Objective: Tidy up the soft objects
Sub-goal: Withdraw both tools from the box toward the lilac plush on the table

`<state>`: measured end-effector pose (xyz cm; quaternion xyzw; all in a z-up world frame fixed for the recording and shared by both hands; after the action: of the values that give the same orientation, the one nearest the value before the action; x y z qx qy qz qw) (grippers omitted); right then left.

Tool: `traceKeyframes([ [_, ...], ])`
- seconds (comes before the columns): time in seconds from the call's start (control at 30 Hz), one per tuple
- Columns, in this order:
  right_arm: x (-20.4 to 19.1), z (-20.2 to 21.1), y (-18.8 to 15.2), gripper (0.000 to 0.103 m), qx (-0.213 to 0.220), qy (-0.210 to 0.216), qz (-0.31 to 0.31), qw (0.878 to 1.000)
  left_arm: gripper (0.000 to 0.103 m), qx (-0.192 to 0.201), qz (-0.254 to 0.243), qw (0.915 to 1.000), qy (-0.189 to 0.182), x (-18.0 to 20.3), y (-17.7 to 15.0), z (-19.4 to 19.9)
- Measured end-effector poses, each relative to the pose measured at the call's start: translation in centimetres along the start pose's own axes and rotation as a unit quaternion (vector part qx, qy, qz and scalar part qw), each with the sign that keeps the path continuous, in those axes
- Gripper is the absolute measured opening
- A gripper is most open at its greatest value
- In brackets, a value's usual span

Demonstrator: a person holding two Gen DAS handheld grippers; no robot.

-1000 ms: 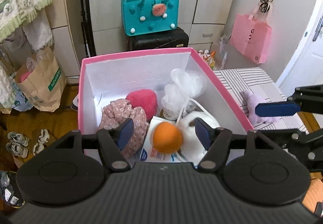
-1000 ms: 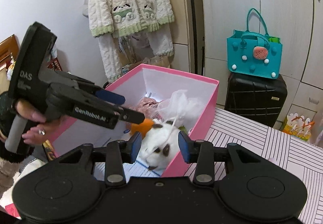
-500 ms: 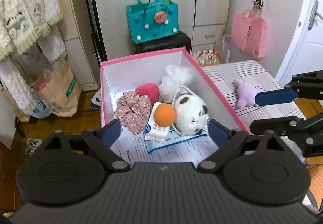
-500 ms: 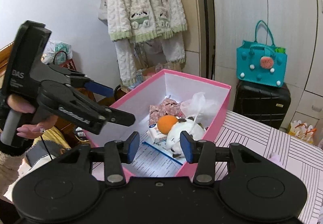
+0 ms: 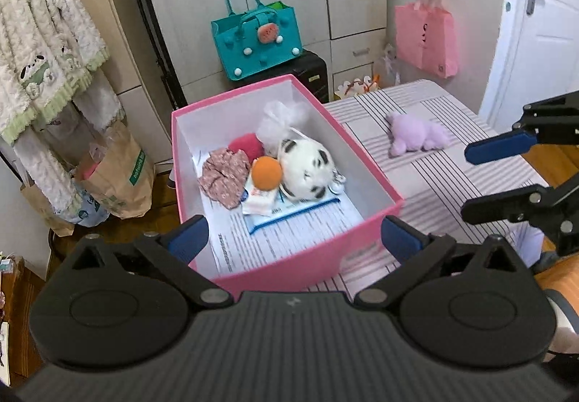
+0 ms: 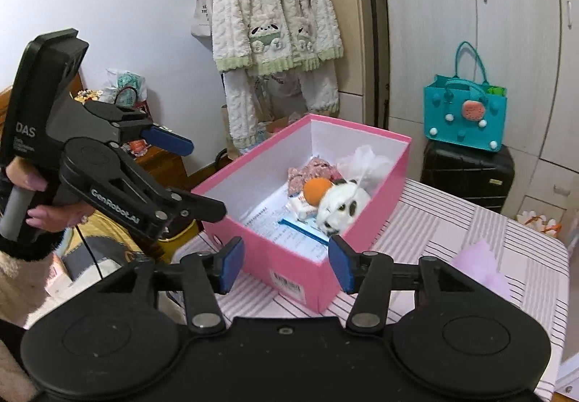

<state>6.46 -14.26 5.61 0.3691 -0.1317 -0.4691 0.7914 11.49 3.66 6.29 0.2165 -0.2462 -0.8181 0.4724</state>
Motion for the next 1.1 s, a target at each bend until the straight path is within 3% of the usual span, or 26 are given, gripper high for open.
traceKeyframes([
  [0.27, 0.1, 2.0, -3.1, 0.070, -0.009, -0.018, 0.008, 1.000, 0.103, -0.005, -0.032, 0.9994, -0.012, 3.1, -1.7, 0.7],
  [0.47, 1.0, 2.9, -5.5, 0.087, -0.008, -0.025, 0.005, 1.000, 0.103, 0.004, -0.063, 0.9964, -0.056, 5.6, -2.5, 1.0],
  [0.8, 4.6, 3.7, -9.3, 0.091, 0.010, -0.050, -0.032, 0.998, 0.101, 0.009, -0.088, 0.9920, -0.089, 10.2, -2.2, -0.3],
  [1.1, 9.2, 3.8, -11.8, 0.094, 0.088, -0.093, -0.056, 0.990, 0.103, 0.047, -0.087, 0.9918, -0.081, 13.3, -0.5, -2.8],
])
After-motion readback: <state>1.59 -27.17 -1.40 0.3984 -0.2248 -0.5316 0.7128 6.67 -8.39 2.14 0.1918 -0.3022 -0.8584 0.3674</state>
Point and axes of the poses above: each gripper's, at about its wrist camera, not at the fingertips, and z roughly against the way its jaws point, x to its right, y to its top, the point moved 1 cm from there along -z, roughly the way its jaws point, and after that the axes turned 8 degrees about -x, right-handed, at the moved point
